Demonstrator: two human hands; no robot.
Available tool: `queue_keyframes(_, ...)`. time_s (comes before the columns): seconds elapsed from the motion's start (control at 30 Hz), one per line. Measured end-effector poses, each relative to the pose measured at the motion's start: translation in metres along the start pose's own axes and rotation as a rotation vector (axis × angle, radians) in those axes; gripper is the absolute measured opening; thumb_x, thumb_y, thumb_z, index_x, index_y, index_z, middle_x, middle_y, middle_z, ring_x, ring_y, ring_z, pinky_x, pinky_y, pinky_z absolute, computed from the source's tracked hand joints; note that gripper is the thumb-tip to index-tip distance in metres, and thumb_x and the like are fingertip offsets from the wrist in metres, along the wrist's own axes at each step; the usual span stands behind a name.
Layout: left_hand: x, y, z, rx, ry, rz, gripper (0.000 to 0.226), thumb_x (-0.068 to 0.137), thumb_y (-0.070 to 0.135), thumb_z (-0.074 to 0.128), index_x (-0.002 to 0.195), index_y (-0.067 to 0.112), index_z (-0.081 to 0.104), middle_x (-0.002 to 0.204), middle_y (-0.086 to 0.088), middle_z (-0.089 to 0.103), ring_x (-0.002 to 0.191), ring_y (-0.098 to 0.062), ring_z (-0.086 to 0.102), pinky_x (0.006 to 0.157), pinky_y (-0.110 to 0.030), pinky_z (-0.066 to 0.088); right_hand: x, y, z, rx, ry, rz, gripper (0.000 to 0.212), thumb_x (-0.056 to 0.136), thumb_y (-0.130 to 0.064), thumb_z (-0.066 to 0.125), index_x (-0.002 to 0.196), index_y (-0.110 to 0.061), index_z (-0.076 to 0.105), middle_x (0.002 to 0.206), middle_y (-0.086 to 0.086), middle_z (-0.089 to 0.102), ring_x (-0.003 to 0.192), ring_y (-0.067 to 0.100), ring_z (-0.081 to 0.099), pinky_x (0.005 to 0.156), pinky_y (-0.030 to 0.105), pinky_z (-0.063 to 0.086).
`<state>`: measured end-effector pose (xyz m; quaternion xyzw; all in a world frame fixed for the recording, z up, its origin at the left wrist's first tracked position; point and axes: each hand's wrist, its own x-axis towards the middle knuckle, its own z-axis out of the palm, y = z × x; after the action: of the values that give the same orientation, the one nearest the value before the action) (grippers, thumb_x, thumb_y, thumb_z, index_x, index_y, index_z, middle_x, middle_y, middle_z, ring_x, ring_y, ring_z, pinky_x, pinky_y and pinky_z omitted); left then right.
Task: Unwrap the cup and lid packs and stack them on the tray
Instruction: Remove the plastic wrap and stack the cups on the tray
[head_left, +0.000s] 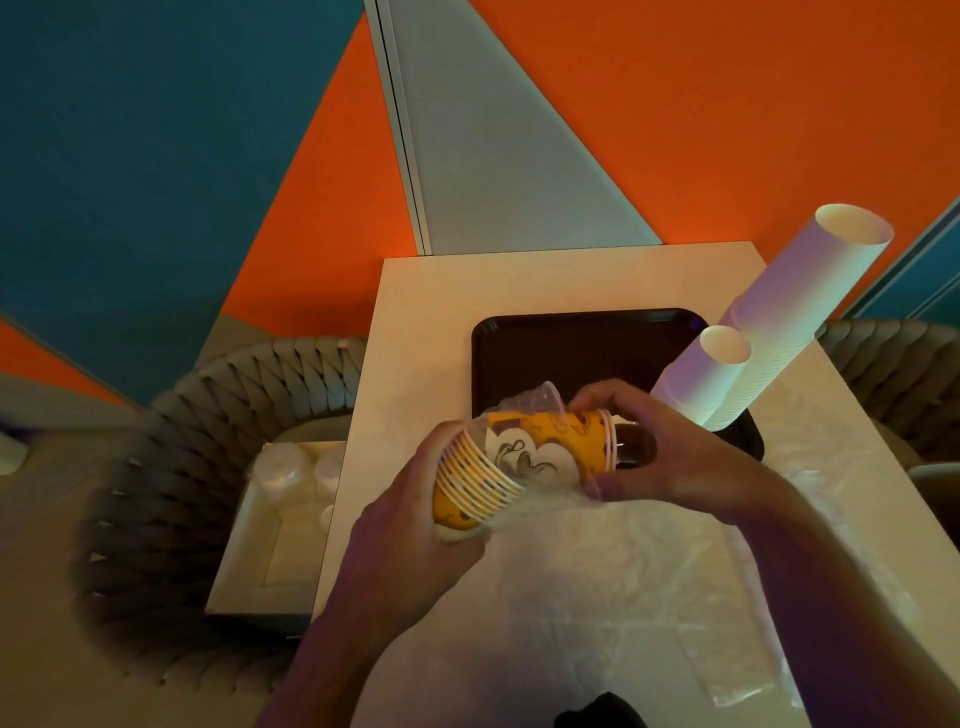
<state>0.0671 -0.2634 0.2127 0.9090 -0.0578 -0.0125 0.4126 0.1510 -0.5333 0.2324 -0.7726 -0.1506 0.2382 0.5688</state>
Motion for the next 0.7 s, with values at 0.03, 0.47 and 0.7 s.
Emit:
queue_keyframes(0.03, 0.000, 0.001, -0.001, -0.010, 0.001, -0.002, 0.094, 0.074, 0.044, 0.083, 0.131, 0.073, 0.014, 0.128, 0.039, 0.043, 0.116, 0.008, 0.051, 0.087, -0.017, 0.051, -0.001, 0.000, 0.001, -0.054, -0.008, 0.013, 0.068, 0.070, -0.013, 0.093, 0.121, -0.040, 0.057, 0.117, -0.010, 0.061, 0.106, 0.012, 0.066, 0.084, 0.029, 0.058)
queue_keyframes(0.47, -0.001, 0.012, 0.000, -0.113, 0.006, -0.018, 0.084, 0.057, 0.078, 0.065, 0.126, 0.077, 0.016, 0.123, 0.052, 0.039, 0.114, 0.017, 0.048, 0.081, -0.014, 0.050, 0.007, 0.004, 0.050, -0.168, 0.086, -0.032, 0.064, 0.074, -0.028, 0.090, 0.124, -0.036, 0.051, 0.099, -0.016, 0.069, 0.084, 0.008, 0.072, 0.064, 0.034, 0.063)
queue_keyframes(0.7, -0.004, 0.001, 0.002, -0.102, 0.059, -0.033, 0.091, 0.066, 0.056, 0.081, 0.134, 0.068, 0.021, 0.124, 0.047, 0.041, 0.114, 0.015, 0.050, 0.088, -0.025, 0.056, 0.009, 0.043, 0.043, -0.367, 0.224, -0.010, 0.065, 0.073, -0.045, 0.077, 0.129, -0.027, 0.048, 0.111, -0.018, 0.045, 0.097, 0.007, 0.053, 0.077, 0.025, 0.045)
